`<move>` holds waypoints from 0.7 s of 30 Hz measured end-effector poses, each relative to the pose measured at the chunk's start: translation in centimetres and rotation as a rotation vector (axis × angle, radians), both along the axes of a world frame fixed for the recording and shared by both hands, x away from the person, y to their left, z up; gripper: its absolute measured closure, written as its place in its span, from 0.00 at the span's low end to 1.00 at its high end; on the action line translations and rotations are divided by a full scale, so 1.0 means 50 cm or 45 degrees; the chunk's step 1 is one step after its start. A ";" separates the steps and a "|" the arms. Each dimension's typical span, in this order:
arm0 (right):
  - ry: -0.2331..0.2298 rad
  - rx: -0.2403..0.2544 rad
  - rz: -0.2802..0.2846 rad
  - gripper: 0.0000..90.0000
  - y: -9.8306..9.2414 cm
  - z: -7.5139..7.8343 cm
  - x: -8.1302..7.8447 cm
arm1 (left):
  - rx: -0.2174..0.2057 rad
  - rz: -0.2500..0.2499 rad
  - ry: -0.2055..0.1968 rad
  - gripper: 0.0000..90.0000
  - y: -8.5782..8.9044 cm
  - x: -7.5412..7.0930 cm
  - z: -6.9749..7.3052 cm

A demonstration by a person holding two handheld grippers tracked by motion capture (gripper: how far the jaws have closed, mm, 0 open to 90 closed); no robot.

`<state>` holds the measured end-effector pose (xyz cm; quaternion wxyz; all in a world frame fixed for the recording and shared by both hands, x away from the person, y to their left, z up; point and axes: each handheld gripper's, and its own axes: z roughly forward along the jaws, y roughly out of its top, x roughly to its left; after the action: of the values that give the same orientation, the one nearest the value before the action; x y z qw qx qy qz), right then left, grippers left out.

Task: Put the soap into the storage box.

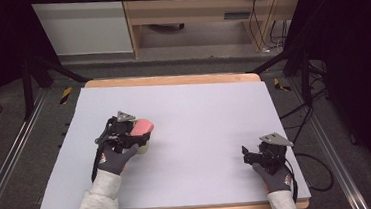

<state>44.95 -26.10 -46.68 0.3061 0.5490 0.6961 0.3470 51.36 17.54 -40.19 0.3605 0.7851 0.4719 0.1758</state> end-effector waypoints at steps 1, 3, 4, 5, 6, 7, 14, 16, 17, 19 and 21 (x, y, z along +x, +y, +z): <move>0.000 0.000 0.000 0.09 0.000 0.000 0.000 | 0.001 0.004 0.001 0.42 0.002 0.001 0.000; 0.000 -0.001 0.000 0.09 0.000 0.000 0.000 | 0.005 0.015 0.000 0.42 0.004 0.004 -0.002; 0.001 -0.002 0.000 0.09 0.000 0.000 0.000 | 0.015 0.016 0.003 0.42 0.006 0.006 -0.003; 0.002 -0.002 0.000 0.09 0.000 0.000 0.000 | 0.014 0.021 0.004 0.42 0.007 0.008 -0.004; 0.001 -0.003 0.000 0.09 0.000 0.000 0.000 | 0.017 0.022 0.005 0.42 0.008 0.009 -0.005; 0.002 -0.003 0.000 0.09 0.001 0.000 0.000 | 0.012 0.030 0.004 0.42 0.008 0.011 -0.006; 0.000 -0.003 -0.001 0.09 0.001 0.000 0.000 | 0.020 0.052 0.004 0.42 0.016 0.023 -0.010; 0.004 -0.003 -0.002 0.09 0.001 0.000 0.000 | 0.019 0.063 0.004 0.42 0.019 0.026 -0.012; 0.004 -0.003 -0.002 0.09 0.001 0.000 0.000 | 0.020 0.067 0.006 0.42 0.021 0.028 -0.013; 0.003 -0.005 -0.003 0.09 0.002 -0.001 0.001 | 0.021 0.076 0.008 0.42 0.024 0.032 -0.016; 0.005 -0.005 -0.002 0.09 0.002 -0.001 0.001 | 0.023 0.086 0.011 0.42 0.026 0.036 -0.020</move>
<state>44.99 -26.01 -46.72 0.3061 0.5494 0.6971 0.3443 53.15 18.84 -41.22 0.3454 0.7727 0.4980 0.1887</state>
